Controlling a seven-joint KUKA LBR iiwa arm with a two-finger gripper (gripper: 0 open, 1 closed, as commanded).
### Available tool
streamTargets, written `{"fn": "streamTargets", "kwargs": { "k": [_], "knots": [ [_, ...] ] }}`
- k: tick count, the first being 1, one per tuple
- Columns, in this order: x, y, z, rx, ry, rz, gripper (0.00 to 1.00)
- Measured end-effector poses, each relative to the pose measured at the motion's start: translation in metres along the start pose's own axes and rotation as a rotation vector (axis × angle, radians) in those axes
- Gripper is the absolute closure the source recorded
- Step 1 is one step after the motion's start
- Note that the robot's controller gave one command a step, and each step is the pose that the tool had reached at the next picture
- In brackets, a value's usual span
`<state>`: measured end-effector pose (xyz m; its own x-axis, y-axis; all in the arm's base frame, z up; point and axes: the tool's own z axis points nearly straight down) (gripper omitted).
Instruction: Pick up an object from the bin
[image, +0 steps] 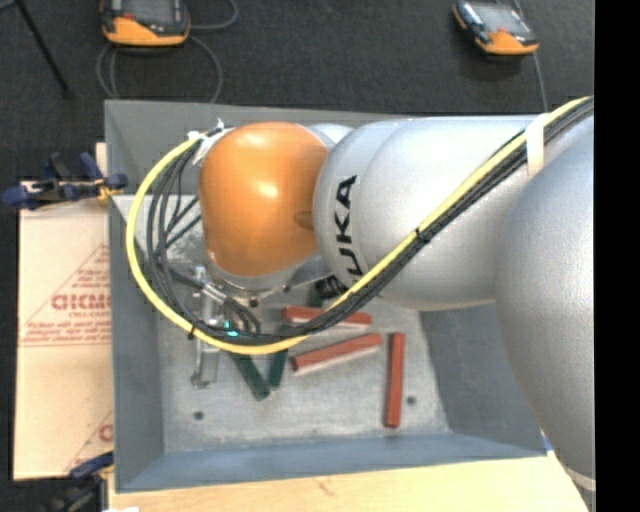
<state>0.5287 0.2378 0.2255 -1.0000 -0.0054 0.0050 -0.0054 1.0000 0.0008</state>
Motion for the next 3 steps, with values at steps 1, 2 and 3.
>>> {"fn": "streamTargets", "kwargs": {
  "k": [1,2,3],
  "knots": [
    [-0.028,-0.087,0.054,0.004,-0.004,0.083,0.00],
    [-0.043,-0.127,0.156,0.002,-0.004,-0.159,0.00],
    [-0.011,-0.243,0.117,0.006,-0.008,-0.182,0.00]
  ]
}}
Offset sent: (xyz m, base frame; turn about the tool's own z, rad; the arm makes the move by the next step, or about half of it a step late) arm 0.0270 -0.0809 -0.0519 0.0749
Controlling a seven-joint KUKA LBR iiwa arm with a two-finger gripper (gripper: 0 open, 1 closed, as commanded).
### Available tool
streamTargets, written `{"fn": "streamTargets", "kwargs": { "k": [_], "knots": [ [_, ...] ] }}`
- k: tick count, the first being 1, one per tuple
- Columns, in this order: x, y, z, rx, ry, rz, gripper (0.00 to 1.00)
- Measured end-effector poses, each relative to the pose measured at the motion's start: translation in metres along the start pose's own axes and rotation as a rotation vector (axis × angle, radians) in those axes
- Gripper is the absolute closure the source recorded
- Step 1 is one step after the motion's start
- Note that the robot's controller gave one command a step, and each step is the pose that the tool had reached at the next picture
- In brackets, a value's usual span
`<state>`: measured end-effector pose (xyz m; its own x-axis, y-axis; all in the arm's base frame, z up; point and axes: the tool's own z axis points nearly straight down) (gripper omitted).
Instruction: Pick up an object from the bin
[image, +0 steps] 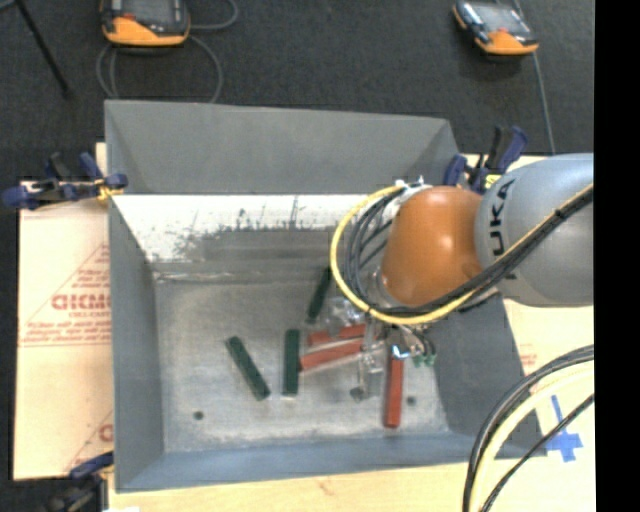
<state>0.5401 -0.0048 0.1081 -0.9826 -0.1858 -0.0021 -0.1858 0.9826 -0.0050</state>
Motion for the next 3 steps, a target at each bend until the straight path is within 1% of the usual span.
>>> {"fn": "streamTargets", "kwargs": {
  "k": [1,2,3],
  "knots": [
    [-0.0022,0.0802,0.0374,-0.006,-0.002,-0.299,0.00],
    [-0.0042,0.0788,0.0350,-0.006,-0.010,-0.291,1.00],
    [-0.0021,0.0791,0.0369,-0.007,-0.003,-0.290,0.00]
  ]
}}
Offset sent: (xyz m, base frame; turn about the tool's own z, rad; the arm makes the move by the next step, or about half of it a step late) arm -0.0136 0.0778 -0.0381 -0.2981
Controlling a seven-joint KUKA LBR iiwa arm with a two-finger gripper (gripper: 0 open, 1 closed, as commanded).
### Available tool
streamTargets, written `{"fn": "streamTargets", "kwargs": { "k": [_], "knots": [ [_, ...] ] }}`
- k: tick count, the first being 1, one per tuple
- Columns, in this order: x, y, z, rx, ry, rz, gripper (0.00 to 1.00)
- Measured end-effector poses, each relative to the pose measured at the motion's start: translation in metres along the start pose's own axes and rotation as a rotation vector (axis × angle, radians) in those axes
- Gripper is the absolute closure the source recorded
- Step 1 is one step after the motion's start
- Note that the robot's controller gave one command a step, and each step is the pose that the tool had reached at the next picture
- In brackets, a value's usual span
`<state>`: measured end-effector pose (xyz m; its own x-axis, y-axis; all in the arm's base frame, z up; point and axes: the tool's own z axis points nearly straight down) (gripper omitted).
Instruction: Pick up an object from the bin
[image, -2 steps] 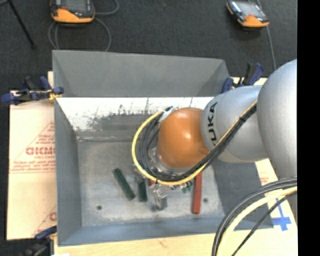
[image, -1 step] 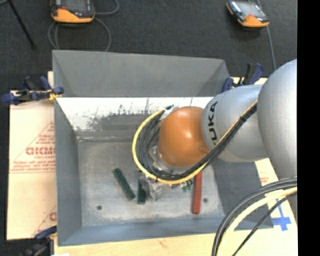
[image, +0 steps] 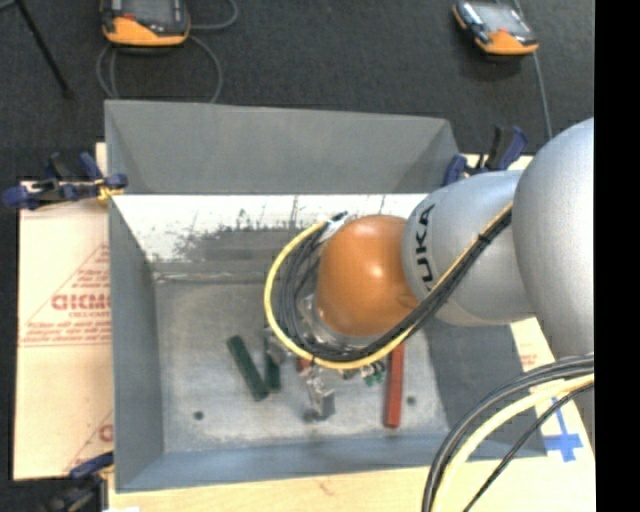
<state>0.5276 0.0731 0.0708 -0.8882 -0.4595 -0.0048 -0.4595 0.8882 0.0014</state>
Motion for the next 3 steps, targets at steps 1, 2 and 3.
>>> {"fn": "streamTargets", "kwargs": {
  "k": [1,2,3],
  "knots": [
    [-0.083,-0.001,-0.072,0.006,-0.008,-0.180,0.00],
    [-0.036,-0.054,0.003,0.000,0.006,-0.179,0.00],
    [0.013,-0.086,0.000,0.001,0.005,-0.176,0.00]
  ]
}}
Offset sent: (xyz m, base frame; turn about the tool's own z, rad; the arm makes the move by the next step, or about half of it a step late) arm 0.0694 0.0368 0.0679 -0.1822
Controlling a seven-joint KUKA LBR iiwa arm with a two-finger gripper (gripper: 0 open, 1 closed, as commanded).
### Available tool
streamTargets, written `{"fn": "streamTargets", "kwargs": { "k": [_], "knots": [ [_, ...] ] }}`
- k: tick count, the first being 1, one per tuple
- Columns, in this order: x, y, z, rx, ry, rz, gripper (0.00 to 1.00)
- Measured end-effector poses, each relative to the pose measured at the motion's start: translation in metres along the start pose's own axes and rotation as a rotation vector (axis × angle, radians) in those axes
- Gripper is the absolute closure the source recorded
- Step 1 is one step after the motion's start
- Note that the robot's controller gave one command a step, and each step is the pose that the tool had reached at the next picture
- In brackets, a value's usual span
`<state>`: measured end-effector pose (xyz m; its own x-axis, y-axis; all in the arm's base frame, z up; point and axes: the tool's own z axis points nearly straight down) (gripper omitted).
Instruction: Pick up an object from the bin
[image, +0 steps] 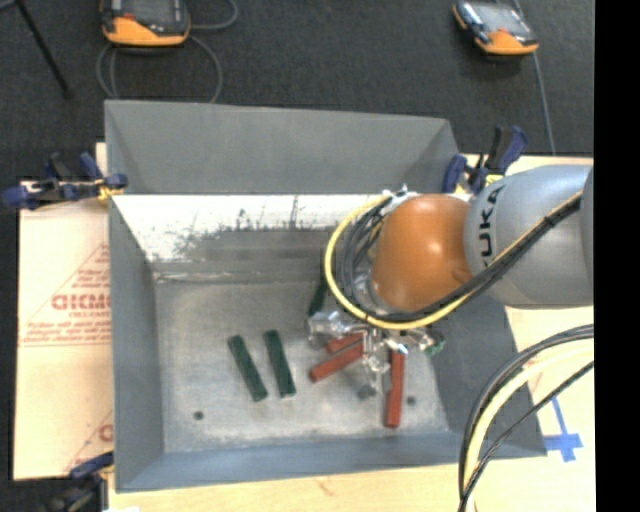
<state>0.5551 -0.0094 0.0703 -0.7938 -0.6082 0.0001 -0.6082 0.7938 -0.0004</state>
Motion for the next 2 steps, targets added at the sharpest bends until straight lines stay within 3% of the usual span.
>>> {"fn": "streamTargets", "kwargs": {
  "k": [1,2],
  "knots": [
    [-0.003,0.002,0.000,-0.001,-0.003,0.000,1.00],
    [-0.063,-0.063,-0.152,0.010,-0.012,-0.033,1.00]
  ]
}}
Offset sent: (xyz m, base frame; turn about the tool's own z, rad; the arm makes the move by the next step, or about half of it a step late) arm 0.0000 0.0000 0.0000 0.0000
